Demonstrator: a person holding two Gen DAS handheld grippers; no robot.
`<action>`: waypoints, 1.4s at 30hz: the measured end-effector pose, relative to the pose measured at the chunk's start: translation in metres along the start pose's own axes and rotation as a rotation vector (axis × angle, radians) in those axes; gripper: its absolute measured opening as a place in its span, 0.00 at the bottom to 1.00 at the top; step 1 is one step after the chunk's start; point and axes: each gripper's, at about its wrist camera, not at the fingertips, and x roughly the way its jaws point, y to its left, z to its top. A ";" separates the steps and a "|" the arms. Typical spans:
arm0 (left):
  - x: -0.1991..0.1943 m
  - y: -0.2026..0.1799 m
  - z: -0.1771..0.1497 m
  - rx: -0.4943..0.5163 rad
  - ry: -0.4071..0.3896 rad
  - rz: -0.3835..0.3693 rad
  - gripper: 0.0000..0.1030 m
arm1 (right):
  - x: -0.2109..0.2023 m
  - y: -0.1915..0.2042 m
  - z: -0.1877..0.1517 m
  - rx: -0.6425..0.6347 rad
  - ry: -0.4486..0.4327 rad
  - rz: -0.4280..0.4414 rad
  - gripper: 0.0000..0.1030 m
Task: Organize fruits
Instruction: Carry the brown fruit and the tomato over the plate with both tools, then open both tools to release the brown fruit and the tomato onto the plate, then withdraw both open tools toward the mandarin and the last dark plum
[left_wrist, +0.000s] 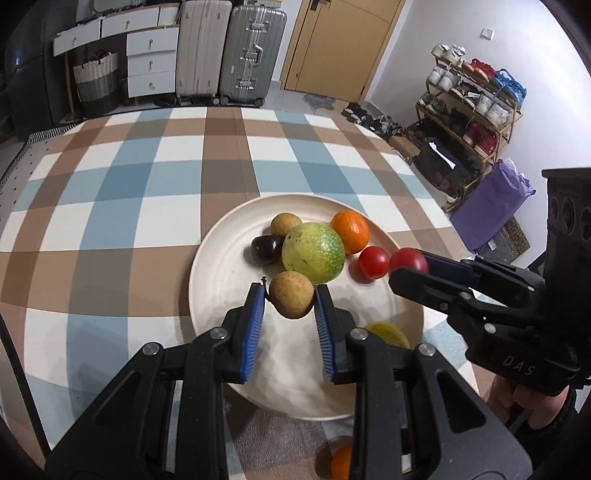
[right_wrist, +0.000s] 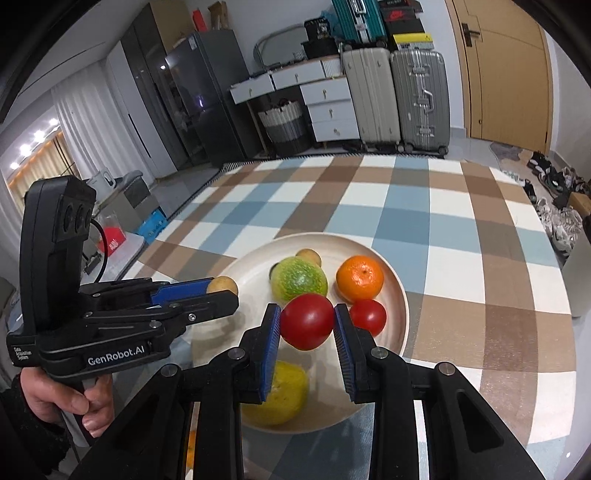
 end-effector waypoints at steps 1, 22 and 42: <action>0.005 0.001 0.000 -0.002 0.007 0.002 0.24 | 0.002 -0.001 0.000 0.001 0.005 0.000 0.28; 0.000 0.000 -0.005 -0.003 -0.013 -0.007 0.33 | -0.019 -0.004 0.000 0.035 -0.078 -0.003 0.43; -0.097 -0.037 -0.052 0.058 -0.129 0.064 0.33 | -0.112 0.014 -0.033 0.068 -0.235 0.006 0.46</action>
